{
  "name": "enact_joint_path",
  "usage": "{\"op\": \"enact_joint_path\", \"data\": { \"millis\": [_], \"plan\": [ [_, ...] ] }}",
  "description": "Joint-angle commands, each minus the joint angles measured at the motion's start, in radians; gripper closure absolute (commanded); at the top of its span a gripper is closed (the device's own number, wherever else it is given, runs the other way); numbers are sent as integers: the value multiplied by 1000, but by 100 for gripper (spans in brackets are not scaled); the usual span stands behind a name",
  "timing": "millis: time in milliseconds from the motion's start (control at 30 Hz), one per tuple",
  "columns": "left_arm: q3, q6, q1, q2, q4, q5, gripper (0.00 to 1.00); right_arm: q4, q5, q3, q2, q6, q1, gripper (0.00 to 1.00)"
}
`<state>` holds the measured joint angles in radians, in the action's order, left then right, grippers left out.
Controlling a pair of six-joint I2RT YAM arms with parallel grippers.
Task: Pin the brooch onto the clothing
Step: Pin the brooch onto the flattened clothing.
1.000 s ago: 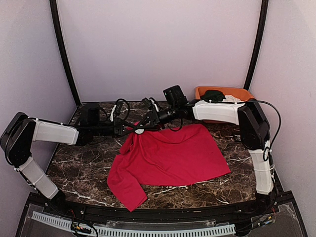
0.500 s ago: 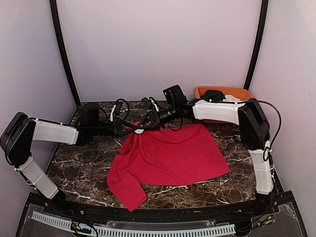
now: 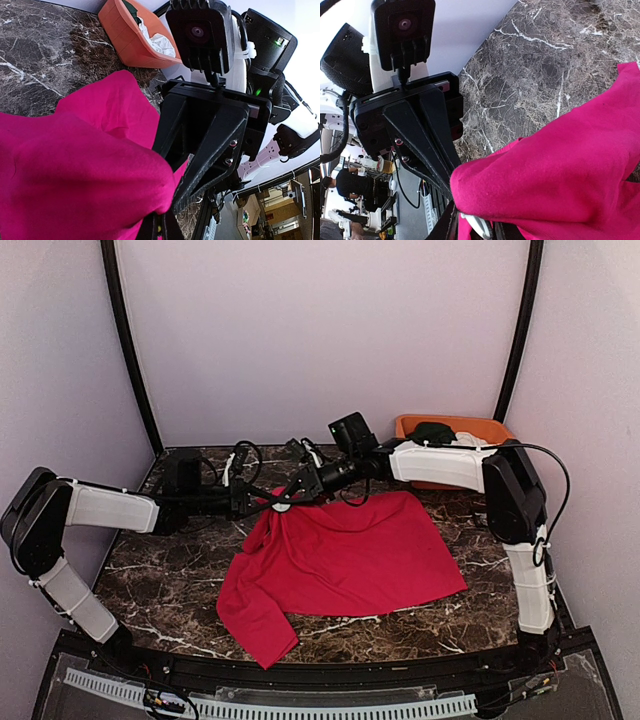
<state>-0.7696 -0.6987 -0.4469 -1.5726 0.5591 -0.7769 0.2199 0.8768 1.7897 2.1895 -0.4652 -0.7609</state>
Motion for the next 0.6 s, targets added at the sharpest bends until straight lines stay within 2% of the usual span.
{"op": "enact_joint_path", "data": {
  "millis": [0, 333, 567],
  "plan": [
    [-9, 19, 3, 30, 17, -1, 99, 41, -23, 25, -13, 32, -22, 77],
    [-8, 12, 2, 28, 32, -9, 99, 40, -20, 37, -4, 42, -23, 81],
    [3, -22, 2, 22, 92, -28, 99, -14, 35, 33, 4, 22, -20, 83]
  ]
}}
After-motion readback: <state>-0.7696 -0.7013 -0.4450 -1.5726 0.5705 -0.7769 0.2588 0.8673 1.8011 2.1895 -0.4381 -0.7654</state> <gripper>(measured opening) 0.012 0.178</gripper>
